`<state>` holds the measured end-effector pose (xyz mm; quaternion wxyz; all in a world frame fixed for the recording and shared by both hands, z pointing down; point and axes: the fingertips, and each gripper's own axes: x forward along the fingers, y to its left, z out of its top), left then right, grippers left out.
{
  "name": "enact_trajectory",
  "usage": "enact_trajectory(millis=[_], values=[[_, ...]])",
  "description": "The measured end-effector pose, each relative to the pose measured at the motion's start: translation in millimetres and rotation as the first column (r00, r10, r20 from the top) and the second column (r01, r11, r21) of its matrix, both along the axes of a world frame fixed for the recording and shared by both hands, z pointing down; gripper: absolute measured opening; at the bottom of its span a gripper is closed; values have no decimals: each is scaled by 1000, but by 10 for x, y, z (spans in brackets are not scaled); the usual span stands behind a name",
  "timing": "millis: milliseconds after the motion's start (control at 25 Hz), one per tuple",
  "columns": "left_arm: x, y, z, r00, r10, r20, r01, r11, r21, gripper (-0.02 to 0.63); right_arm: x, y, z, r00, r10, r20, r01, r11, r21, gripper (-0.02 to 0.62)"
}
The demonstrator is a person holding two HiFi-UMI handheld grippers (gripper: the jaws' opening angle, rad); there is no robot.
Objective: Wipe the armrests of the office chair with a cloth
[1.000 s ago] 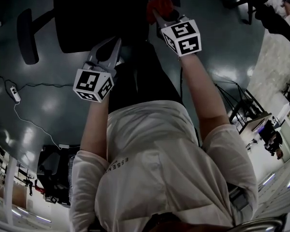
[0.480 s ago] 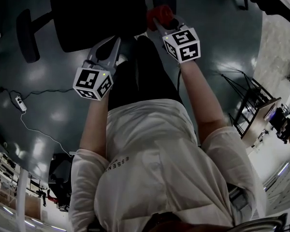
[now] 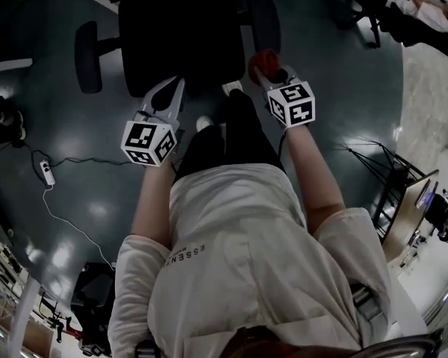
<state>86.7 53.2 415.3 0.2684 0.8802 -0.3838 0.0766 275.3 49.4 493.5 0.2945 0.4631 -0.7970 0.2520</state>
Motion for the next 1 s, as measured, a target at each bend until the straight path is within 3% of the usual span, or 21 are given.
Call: enact_trajectory(millis=[200, 480, 600, 1000], values=[[-332, 38, -540, 999, -49, 8, 47, 992, 113, 17, -181, 59, -765, 999, -5, 39, -1, 986, 168, 49], [-486, 308, -1120, 996, -84, 23, 75, 961, 268, 17, -248, 420, -1498, 997, -19, 75, -7, 945, 327, 49], [-567, 573, -1167, 994, -110, 25, 98, 953, 286, 17, -265, 732, -1668, 998, -20, 55, -3, 924, 382, 50], [-616, 1949, -1422, 986, -153, 65, 125, 939, 320, 17, -409, 2100, -1958, 997, -55, 48, 28, 898, 440, 50]])
